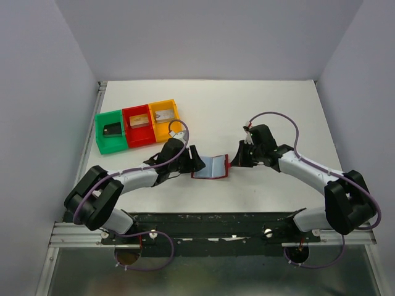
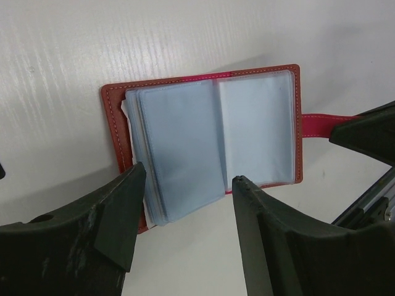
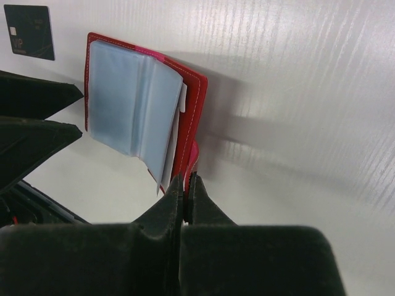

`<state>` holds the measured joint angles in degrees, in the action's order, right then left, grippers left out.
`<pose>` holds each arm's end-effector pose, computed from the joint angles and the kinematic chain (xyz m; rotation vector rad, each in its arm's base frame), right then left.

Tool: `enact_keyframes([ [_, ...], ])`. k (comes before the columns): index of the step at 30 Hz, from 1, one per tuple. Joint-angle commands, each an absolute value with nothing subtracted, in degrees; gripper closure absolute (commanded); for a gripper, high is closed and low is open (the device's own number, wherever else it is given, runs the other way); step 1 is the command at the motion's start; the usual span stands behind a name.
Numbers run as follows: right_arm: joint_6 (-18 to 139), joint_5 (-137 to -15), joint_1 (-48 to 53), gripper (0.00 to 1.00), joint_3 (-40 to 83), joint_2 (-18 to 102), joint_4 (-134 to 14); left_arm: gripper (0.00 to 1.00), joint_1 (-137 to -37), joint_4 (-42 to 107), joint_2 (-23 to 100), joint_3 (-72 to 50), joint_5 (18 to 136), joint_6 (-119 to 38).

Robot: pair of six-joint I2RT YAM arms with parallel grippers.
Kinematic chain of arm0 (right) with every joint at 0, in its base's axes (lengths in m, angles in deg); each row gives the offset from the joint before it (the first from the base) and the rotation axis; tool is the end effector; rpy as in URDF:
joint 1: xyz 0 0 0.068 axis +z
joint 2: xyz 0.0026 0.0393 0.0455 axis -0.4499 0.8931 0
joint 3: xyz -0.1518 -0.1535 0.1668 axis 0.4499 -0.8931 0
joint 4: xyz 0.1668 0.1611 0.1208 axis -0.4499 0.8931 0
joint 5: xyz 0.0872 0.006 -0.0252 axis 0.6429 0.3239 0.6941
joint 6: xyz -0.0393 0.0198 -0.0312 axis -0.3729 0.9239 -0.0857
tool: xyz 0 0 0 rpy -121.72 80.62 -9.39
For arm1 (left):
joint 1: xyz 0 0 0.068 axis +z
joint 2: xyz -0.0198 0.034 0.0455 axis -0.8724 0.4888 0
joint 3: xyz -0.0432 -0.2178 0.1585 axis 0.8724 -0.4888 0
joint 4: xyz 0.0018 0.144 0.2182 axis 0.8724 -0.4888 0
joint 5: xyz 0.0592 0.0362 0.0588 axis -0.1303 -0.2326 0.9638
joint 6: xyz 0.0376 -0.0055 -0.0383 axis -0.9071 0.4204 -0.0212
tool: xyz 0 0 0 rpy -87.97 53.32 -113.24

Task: Take the credit cards out of the card holder
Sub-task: Remove the credit card from the card holder.

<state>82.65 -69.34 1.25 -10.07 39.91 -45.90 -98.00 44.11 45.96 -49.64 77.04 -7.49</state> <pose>0.2385 0.1364 0.1974 -0.0938 2.5495 0.7116 0.2200 -0.1738 0.1640 -0.0627 2.3609 -0.9182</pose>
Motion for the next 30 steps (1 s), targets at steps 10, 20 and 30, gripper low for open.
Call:
enact_keyframes([
  [10, 81.6, -66.5, 0.9, 1.0, -10.6, 40.4, -48.1, 0.33, -98.4, 46.0, 48.5, -48.0, 74.5, -7.1],
  [20, 81.4, -65.6, 0.9, 1.0, -10.9, 40.8, -48.3, 0.36, -98.8, 47.5, 50.2, -47.3, 72.9, -7.3],
  [30, 81.5, -64.8, 0.9, 1.0, -10.8, 41.8, -48.6, 0.39, -99.7, 51.2, 51.5, -46.6, 68.5, -8.9],
])
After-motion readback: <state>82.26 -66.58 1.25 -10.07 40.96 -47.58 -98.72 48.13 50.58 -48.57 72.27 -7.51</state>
